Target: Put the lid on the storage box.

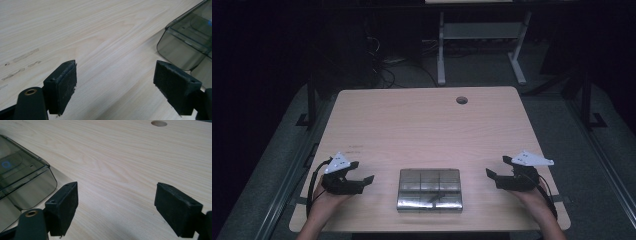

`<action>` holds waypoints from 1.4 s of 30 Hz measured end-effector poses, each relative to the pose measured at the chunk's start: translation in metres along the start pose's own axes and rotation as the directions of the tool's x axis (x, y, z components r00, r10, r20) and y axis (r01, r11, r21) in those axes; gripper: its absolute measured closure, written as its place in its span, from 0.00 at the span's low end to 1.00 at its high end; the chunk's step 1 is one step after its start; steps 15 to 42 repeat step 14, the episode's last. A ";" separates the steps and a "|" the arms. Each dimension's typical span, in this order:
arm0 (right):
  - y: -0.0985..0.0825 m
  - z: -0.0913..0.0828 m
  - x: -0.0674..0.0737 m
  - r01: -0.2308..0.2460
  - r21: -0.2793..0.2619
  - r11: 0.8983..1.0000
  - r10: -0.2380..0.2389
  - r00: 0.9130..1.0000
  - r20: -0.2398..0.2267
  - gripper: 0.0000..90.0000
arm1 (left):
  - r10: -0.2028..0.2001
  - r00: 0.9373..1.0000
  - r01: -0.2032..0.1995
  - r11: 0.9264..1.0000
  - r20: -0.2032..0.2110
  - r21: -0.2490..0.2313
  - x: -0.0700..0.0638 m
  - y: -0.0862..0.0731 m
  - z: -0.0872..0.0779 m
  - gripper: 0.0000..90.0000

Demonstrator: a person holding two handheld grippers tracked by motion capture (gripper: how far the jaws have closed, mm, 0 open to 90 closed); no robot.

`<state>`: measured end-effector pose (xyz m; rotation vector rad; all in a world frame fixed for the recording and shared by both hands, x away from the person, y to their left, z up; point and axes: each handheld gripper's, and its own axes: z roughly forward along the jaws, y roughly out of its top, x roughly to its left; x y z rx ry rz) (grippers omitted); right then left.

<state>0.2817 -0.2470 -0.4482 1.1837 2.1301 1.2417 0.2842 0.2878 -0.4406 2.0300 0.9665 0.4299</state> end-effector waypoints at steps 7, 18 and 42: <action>0.000 0.000 -0.001 -0.005 0.001 1.000 0.005 1.000 0.005 0.21 | -0.005 1.000 0.004 1.000 -0.004 -0.002 0.002 -0.001 0.000 0.21; 0.000 -0.001 -0.001 -0.009 -0.005 1.000 0.009 1.000 0.007 0.21 | -0.005 1.000 0.005 1.000 -0.003 -0.006 0.002 0.001 -0.001 0.21; 0.000 -0.001 -0.001 -0.009 -0.005 1.000 0.009 1.000 0.007 0.21 | -0.005 1.000 0.005 1.000 -0.003 -0.006 0.002 0.001 -0.001 0.21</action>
